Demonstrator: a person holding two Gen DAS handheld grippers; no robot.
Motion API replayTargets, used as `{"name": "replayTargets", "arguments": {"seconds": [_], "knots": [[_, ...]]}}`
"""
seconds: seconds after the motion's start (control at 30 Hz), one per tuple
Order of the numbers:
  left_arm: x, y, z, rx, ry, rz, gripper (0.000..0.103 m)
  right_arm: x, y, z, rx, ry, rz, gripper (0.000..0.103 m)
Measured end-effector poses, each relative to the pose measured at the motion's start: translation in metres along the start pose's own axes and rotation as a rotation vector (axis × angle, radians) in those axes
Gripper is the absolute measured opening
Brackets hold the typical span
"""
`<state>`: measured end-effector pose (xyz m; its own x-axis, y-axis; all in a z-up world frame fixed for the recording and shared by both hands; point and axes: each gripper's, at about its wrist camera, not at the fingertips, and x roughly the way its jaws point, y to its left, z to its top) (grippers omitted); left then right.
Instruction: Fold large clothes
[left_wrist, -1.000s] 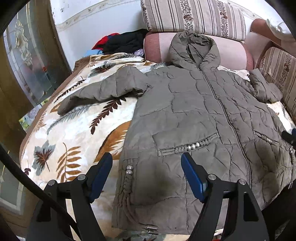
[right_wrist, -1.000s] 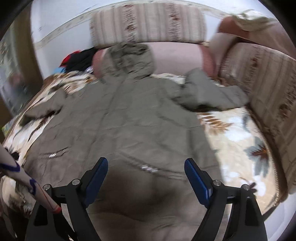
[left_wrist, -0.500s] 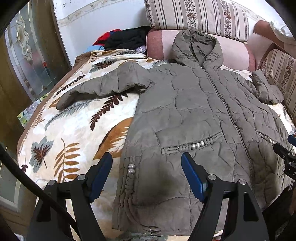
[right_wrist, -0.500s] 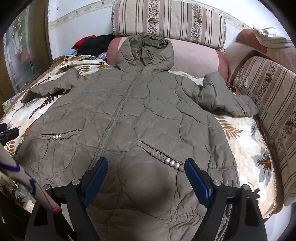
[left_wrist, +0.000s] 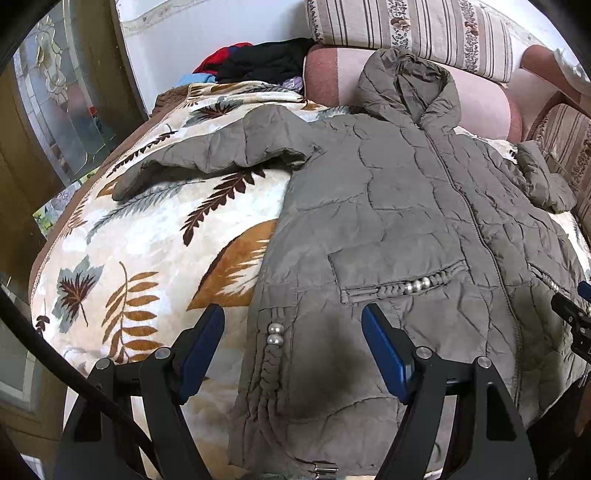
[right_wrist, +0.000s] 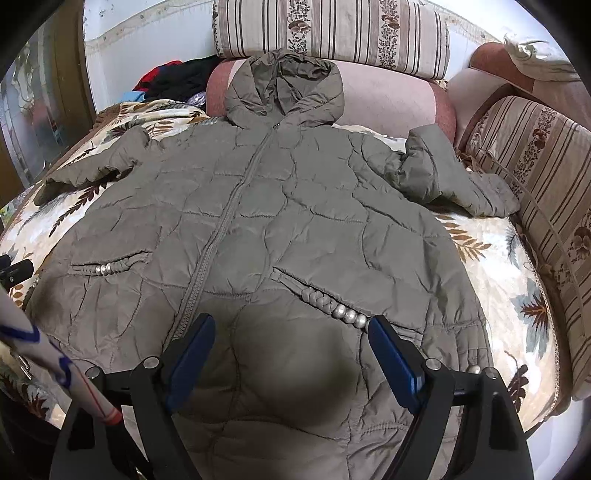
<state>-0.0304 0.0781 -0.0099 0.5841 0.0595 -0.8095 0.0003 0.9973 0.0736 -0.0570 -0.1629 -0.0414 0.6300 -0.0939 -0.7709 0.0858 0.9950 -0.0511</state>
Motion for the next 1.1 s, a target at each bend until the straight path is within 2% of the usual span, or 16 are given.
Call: {"name": "replayTargets", "arguments": {"seconds": [0.17,0.27,0.5,0.6,0.7,0.73,0.83,1.0,1.1], "knots": [[0.006,0.009,0.001,-0.018,0.012,-0.01,0.076,0.006,0.002,0.0,-0.001,0.015,-0.003,0.088],[0.011,0.024,0.007,-0.062,0.016,-0.03,0.076,0.009,0.001,0.0,-0.001,0.024,-0.006,0.088],[0.014,0.108,0.049,-0.288,-0.053,-0.092,0.076,0.014,0.003,0.003,0.001,0.032,-0.011,0.088],[0.026,0.156,0.077,-0.417,-0.095,-0.1,0.082,0.017,0.005,0.004,-0.005,0.037,-0.008,0.088],[0.059,0.206,0.102,-0.555,-0.074,-0.158,0.083,0.021,0.007,0.003,-0.017,0.042,-0.012,0.088],[0.076,0.225,0.11,-0.604,-0.062,-0.21,0.083,0.022,0.007,0.003,-0.022,0.044,-0.016,0.088],[0.124,0.26,0.125,-0.71,-0.003,-0.288,0.083,0.028,0.008,0.004,-0.025,0.056,-0.022,0.088],[0.184,0.291,0.132,-0.867,0.031,-0.386,0.083,0.04,0.006,0.005,-0.014,0.088,-0.034,0.088],[0.209,0.297,0.139,-0.9,0.057,-0.388,0.083,0.045,0.006,0.007,-0.011,0.097,-0.042,0.088]]}}
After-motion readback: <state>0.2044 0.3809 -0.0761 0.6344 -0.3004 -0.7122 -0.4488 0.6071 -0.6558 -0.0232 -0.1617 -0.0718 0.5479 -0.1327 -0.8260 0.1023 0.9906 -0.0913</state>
